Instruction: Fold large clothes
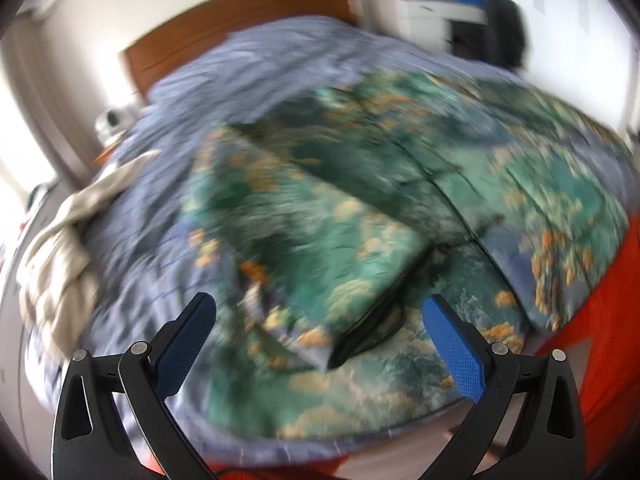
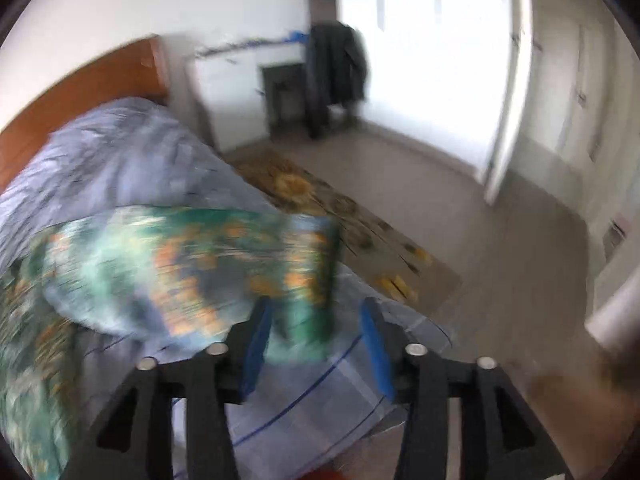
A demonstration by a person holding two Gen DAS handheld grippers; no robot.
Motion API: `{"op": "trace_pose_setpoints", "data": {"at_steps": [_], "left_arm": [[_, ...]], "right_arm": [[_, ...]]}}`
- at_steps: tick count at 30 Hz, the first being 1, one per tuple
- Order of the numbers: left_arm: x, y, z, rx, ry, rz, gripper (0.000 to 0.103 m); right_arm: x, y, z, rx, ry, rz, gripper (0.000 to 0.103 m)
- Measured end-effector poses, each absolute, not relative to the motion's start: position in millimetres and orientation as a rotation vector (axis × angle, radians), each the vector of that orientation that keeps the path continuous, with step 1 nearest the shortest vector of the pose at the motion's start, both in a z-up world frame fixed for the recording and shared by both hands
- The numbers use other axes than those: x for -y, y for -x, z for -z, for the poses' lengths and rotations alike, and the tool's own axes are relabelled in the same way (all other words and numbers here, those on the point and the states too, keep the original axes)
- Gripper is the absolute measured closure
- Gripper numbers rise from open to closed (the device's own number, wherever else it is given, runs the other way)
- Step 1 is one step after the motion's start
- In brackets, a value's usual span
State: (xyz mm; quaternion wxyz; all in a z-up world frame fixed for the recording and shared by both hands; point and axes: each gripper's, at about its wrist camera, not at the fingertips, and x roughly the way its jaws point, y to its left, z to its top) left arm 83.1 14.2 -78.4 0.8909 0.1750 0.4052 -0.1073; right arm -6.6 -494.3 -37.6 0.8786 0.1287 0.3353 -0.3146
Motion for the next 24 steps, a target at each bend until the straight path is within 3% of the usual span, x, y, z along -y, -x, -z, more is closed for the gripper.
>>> {"op": "trace_pose_setpoints", "data": {"at_steps": [6,8,9,11,12,21,24], "left_arm": [[11.3,-125.5,139.4,-0.932,-0.516,0.324,0.000],[7.6,-131.8,148.4,-0.945,-0.505,0.354,0.014],[0.7,-133.4,147.4,-0.958,-0.450,0.399,0.026],[-18.5,-133.1,135.1,-0.969,-0.310,0.450,0.065],[-25.4,-131.3,129.7,-0.965,-0.273,0.441,0.095],[-167.4,-101.5,12.8,-0.724,0.105,0.197,0.095],[-234.5,-97.4,3.6,-0.687,0.200,0.028,0.095]], "right_arm": [[405.5,18.5,23.3,-0.665,-0.242,0.429,0.044],[375.4,16.4,25.9,-0.667,-0.249,0.365,0.044],[359.6,14.0,25.9,-0.669,-0.253,0.322,0.044],[331.0,7.3,25.0,-0.671,-0.249,0.250,0.044],[316.0,7.0,23.4,-0.669,-0.237,0.210,0.044],[231.2,4.0,15.0,-0.675,-0.118,0.018,0.044],[216.0,0.4,8.8,-0.662,-0.095,-0.021,0.044]]}}
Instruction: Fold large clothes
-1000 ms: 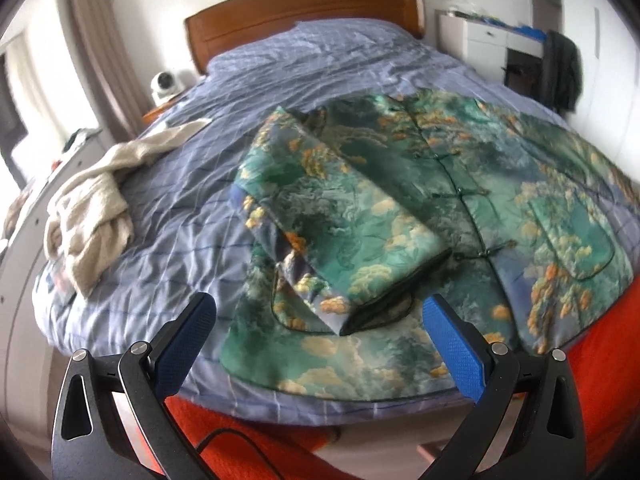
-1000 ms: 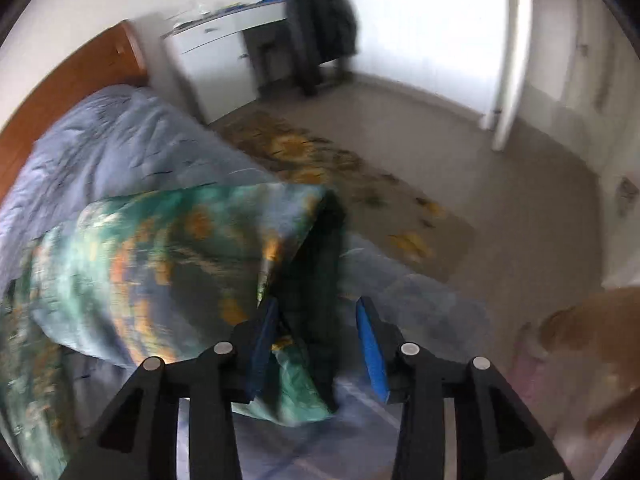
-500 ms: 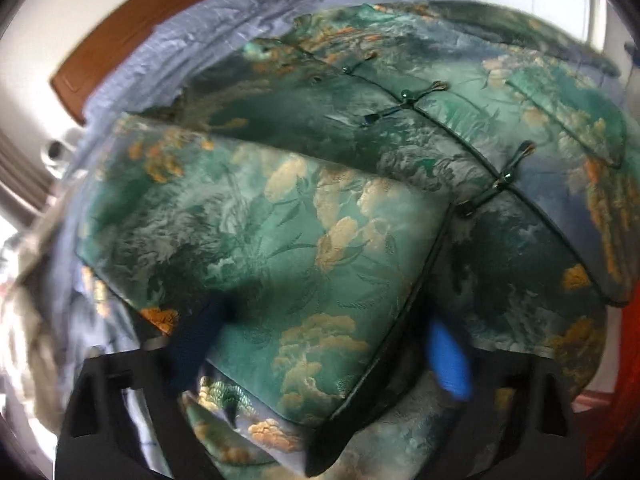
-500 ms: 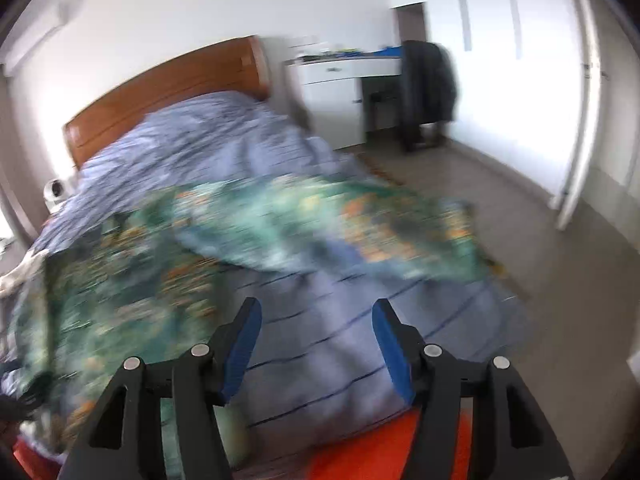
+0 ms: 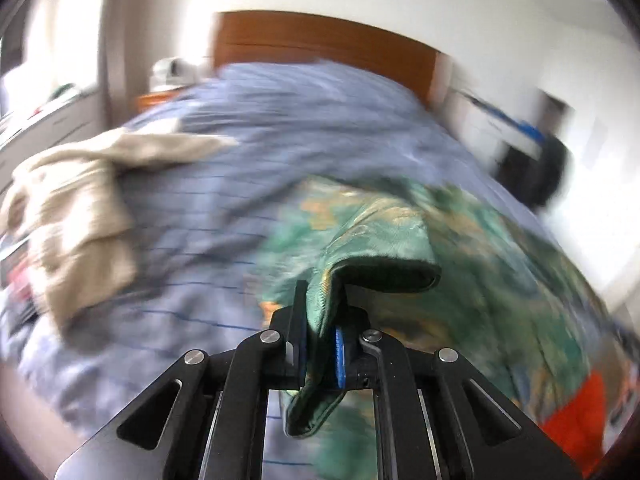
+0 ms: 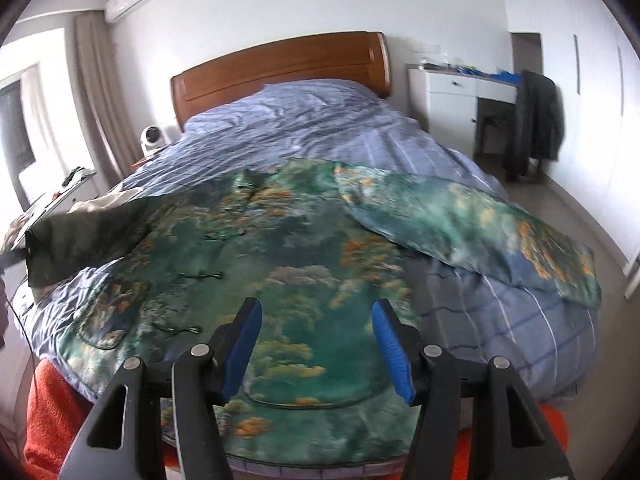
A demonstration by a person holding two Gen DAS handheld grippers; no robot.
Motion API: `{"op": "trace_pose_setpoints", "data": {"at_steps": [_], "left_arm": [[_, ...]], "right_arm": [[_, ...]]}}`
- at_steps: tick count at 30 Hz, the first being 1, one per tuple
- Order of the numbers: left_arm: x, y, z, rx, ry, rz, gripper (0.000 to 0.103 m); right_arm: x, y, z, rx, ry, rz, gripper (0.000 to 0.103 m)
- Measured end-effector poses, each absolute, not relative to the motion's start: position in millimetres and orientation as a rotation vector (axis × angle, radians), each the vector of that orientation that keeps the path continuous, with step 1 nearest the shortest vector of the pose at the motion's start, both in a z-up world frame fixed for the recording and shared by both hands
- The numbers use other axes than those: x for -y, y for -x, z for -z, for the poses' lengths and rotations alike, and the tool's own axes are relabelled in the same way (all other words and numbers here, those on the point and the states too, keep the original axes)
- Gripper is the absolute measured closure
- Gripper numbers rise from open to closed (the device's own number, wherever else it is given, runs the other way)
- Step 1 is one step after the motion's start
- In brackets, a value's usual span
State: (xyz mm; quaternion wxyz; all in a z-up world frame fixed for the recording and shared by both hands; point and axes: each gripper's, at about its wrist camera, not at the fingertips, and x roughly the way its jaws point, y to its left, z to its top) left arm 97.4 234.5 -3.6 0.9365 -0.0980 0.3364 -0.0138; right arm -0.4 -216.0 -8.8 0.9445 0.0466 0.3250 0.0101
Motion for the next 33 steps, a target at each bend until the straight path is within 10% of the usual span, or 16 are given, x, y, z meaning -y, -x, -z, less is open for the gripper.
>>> {"op": "trace_pose_setpoints", "data": {"at_steps": [12,18,22,30,33], "left_arm": [[-387.8,-93.3,77.8,-0.787,0.443,-0.523,0.083],[-323.4,-82.8,84.2,-0.846,0.407,-0.308,0.035],[-237.0,-84.2,101.2,-0.966,0.325,0.027,0.026],[-158.6,-105.4,153.0,-1.146,0.242,0.247,0.029],[-155.2,-102.6,153.9,-1.149,0.292,0.303,0.073]], "right_arm": [[194.0,-8.8,6.1,-0.678,-0.057,-0.075,0.044],[218.7,-14.7,24.4,-0.765,-0.052,-0.015,0.034],[255.2,-23.7,42.4,-0.852,-0.041,0.045,0.034],[321.9,-37.5,88.5,-1.072,-0.199,-0.033,0.034],[322.7,-39.1,107.8,-1.129,-0.246,-0.090,0.034]]}}
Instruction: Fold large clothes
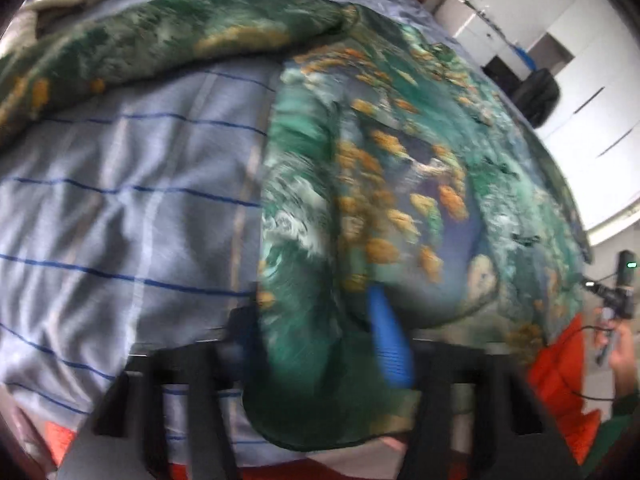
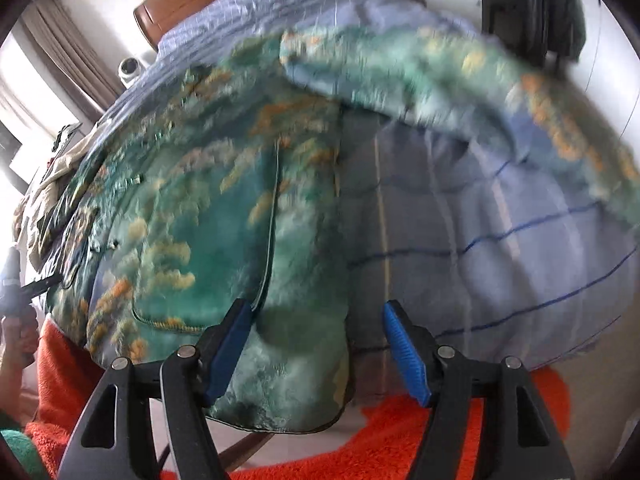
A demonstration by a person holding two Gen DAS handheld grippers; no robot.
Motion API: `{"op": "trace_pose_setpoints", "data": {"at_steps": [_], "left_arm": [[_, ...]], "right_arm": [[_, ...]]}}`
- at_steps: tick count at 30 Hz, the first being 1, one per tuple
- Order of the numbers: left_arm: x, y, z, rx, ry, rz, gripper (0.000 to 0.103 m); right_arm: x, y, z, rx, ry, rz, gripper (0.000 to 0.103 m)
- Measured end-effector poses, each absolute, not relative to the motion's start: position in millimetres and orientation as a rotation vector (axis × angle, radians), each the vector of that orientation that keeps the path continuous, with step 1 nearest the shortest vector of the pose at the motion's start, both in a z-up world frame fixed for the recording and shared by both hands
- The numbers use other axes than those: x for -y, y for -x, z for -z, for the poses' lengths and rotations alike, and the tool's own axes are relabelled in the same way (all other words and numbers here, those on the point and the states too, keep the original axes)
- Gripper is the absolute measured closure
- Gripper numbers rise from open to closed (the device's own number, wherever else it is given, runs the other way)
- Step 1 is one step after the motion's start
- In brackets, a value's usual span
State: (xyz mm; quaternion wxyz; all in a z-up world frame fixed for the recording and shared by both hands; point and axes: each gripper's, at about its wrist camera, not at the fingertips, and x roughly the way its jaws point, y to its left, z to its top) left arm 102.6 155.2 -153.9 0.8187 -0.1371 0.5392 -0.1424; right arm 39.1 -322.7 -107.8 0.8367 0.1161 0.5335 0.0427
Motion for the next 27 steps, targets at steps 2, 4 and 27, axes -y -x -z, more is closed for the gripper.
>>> {"op": "trace_pose_setpoints", "data": {"at_steps": [2,4,27], "left_arm": [[-151.3,-97.3,148.7,-1.132,0.291,0.317,0.084],[-149.4,-94.3,141.7,-1.122,0.280,0.324,0.088],[-127.1,-63.7,81.9,-0.937,0.189,0.185,0.013]], "right_arm": [[320.2,-39.3,110.4,-1.129,-0.291,-0.143,0.044],[314.1,-39.2,106.0,-1.114,-0.273,-0.151,0.082],[285.3,-25.8,59.7,-0.961,-0.025,0.058,0.043]]}}
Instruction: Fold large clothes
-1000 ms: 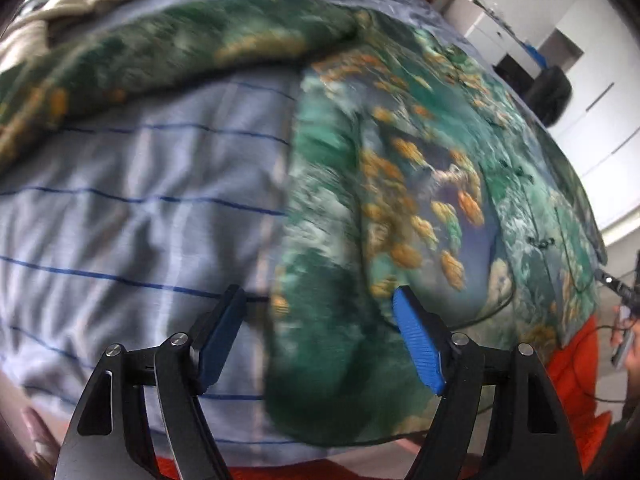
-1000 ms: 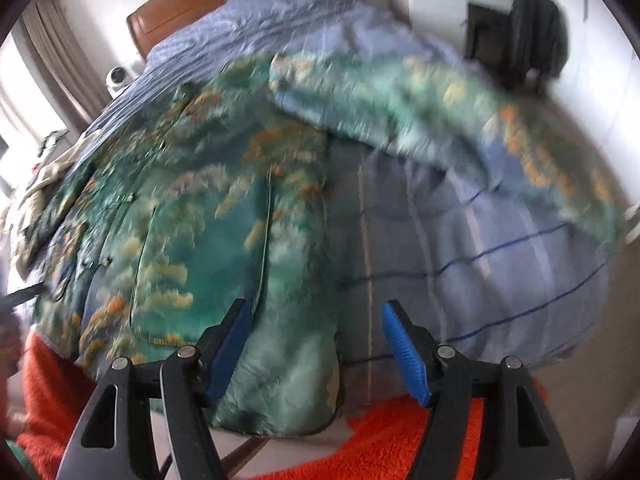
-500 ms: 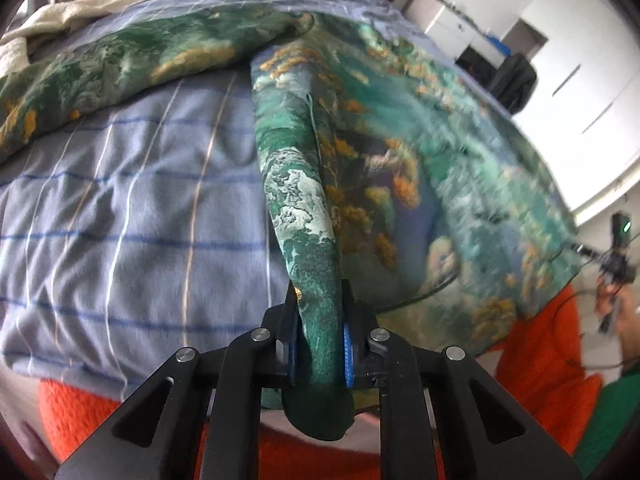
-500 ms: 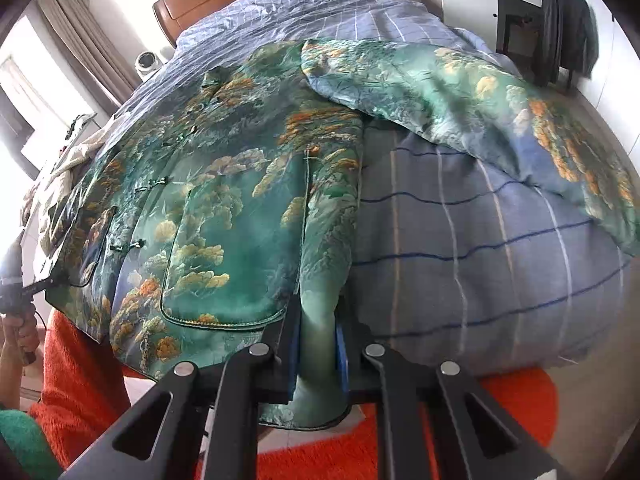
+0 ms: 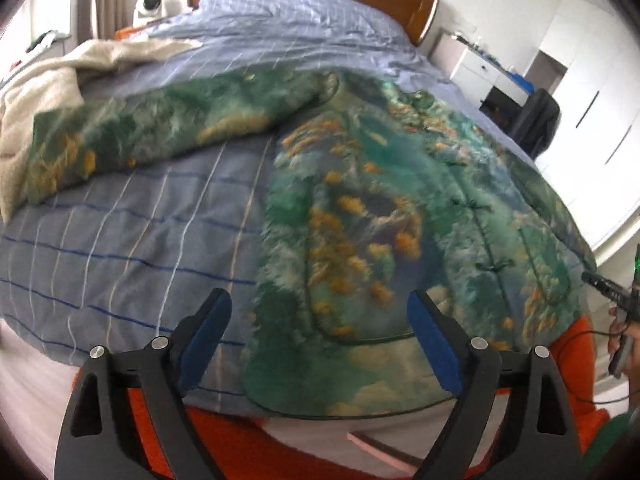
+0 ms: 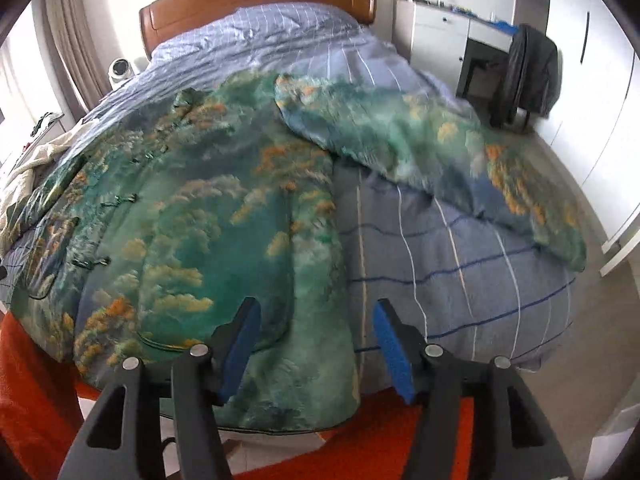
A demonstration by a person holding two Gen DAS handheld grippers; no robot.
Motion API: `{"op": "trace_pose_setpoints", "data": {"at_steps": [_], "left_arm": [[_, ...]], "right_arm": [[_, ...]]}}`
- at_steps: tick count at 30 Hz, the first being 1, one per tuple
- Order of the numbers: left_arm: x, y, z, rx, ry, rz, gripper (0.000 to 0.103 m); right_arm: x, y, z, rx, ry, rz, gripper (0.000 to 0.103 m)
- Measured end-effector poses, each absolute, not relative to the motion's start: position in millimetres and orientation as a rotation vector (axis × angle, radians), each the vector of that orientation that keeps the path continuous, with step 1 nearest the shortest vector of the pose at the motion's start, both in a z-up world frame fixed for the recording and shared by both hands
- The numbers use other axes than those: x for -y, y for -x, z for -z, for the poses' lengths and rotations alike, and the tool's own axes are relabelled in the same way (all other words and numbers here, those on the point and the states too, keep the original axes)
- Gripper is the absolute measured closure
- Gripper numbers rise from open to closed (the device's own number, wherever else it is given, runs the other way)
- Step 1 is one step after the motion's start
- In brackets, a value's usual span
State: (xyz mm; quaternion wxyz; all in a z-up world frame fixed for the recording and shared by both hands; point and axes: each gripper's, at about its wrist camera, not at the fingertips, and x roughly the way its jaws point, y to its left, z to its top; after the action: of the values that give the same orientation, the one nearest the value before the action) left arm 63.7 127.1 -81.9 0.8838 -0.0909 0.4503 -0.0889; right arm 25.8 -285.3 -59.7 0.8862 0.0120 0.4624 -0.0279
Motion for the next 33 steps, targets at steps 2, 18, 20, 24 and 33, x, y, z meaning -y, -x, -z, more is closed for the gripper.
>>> {"op": "trace_pose_setpoints", "data": {"at_steps": [2,18,20,24,33], "left_arm": [[-110.7,-66.1,76.1,-0.935,0.155,0.196,0.013],[-42.4,-61.0,68.6,-0.867,0.056,0.200,0.008],[-41.5,-59.0,65.9,-0.853,0.032,0.190,0.008],[-42.4,-59.3,63.3,-0.845,0.012,0.173,0.008],[-42.1,-64.0,70.1,-0.884,-0.006,0.156,0.003]], "right_arm": [[272.6,-25.1,51.7,-0.939,0.007,0.043,0.042],[215.5,-19.6,45.5,-0.902,0.005,-0.101,0.041],[214.7,-18.2,45.4,-0.899,-0.001,-0.109,0.041],[214.2,-21.0,47.7,-0.905,-0.020,-0.119,0.041],[202.2,-26.0,46.0,-0.906,-0.011,-0.149,0.041]]}}
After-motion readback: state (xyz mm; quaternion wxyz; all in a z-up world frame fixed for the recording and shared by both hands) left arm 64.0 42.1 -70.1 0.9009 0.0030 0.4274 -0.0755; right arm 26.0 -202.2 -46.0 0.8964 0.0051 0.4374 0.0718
